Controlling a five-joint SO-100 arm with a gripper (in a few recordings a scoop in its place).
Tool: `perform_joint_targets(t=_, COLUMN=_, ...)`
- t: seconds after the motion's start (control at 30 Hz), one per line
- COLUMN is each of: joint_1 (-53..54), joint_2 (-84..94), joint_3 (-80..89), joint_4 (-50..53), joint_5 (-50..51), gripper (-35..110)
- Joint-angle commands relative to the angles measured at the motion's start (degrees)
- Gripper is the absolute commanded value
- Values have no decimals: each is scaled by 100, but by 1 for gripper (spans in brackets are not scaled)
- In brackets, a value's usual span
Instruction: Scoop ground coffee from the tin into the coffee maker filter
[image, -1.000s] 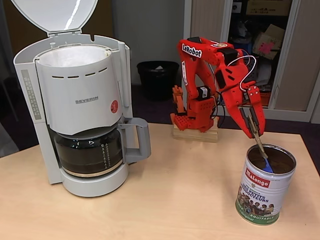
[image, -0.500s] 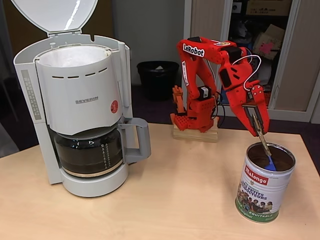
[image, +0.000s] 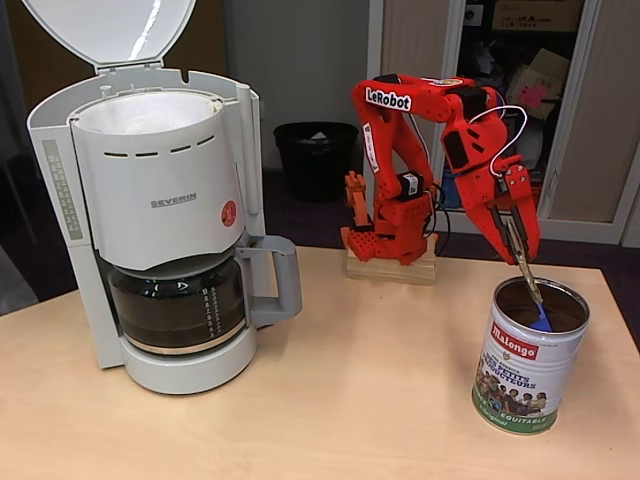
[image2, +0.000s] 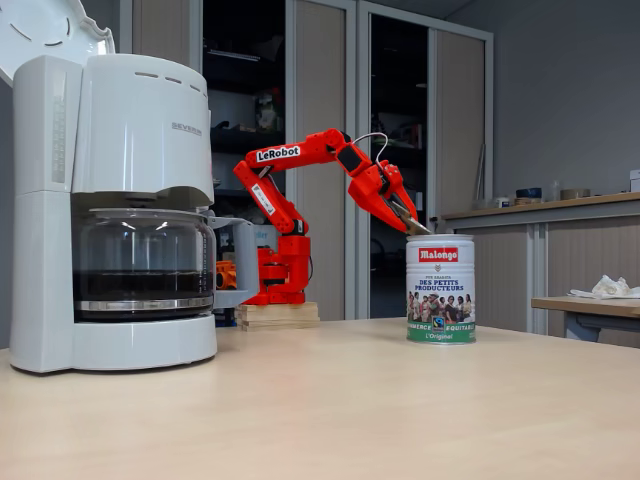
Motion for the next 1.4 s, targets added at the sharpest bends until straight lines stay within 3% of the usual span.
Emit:
perform_joint_targets(t=0.0, joint_1=-211, joint_2=202, joint_3=-88, joint_4=229, joint_5=26, gripper=0)
perform_joint_targets(t=1.37, joint_1=-387, joint_2=-853, joint_3=-1854, joint_4=1099, joint_5=246, gripper=0)
